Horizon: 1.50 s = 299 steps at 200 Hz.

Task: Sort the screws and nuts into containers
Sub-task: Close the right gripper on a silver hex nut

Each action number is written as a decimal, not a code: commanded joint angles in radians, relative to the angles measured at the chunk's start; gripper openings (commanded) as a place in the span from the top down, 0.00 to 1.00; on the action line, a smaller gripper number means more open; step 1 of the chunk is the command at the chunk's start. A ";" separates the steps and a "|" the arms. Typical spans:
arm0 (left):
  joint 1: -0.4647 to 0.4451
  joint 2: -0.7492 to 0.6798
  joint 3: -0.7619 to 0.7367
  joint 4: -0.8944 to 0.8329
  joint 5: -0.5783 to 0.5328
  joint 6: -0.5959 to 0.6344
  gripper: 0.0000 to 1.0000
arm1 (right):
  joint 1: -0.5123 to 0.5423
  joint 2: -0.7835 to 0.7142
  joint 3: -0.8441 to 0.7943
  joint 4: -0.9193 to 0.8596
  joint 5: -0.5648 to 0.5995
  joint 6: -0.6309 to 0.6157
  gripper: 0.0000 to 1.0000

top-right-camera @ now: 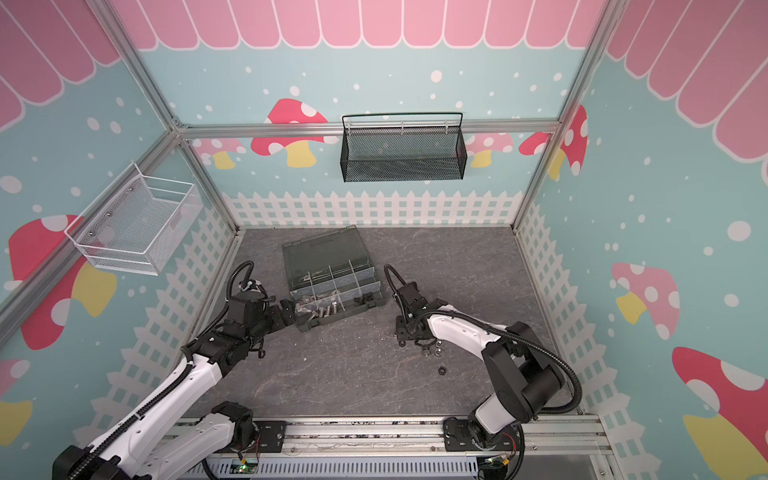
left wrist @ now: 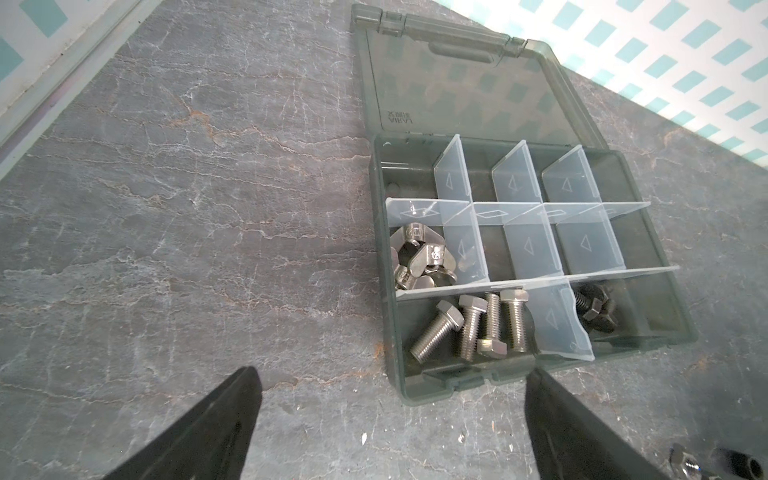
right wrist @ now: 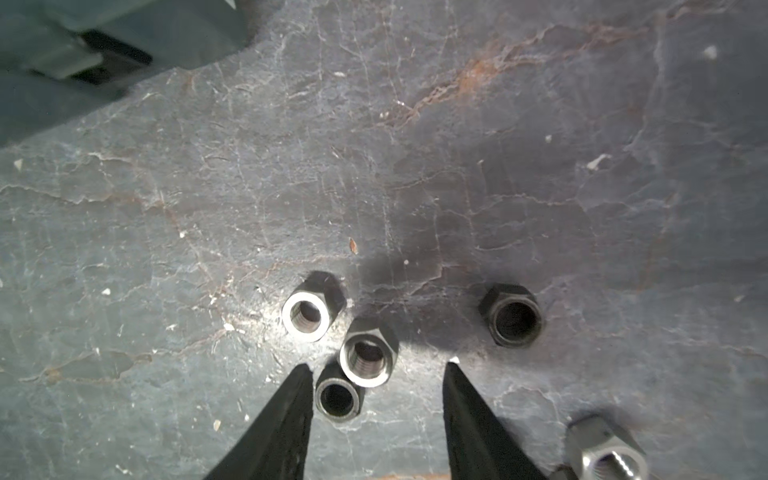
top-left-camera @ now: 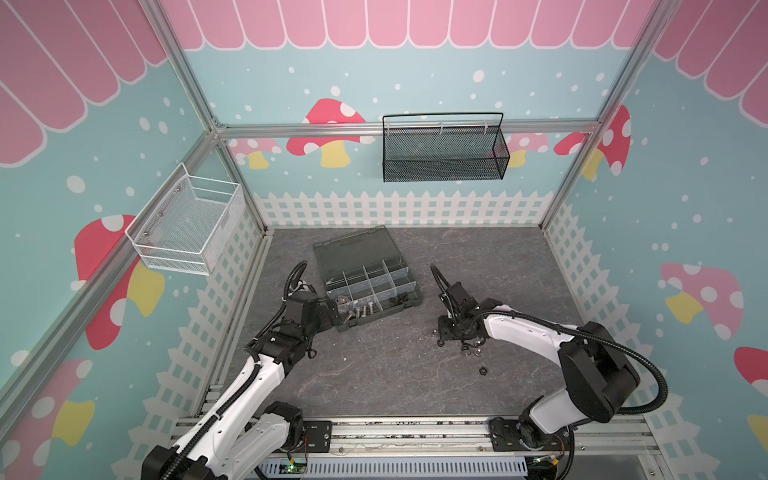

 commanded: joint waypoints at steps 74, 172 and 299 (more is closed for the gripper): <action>0.003 0.010 -0.014 0.037 0.002 -0.025 0.00 | 0.004 0.112 0.052 -0.043 -0.021 -0.035 0.62; 0.005 -0.005 -0.036 0.038 -0.004 -0.034 0.01 | 0.005 0.131 0.033 -0.032 -0.015 -0.031 0.65; 0.005 0.036 0.009 0.034 -0.004 -0.048 0.00 | 0.031 0.126 0.001 -0.079 -0.064 -0.071 0.64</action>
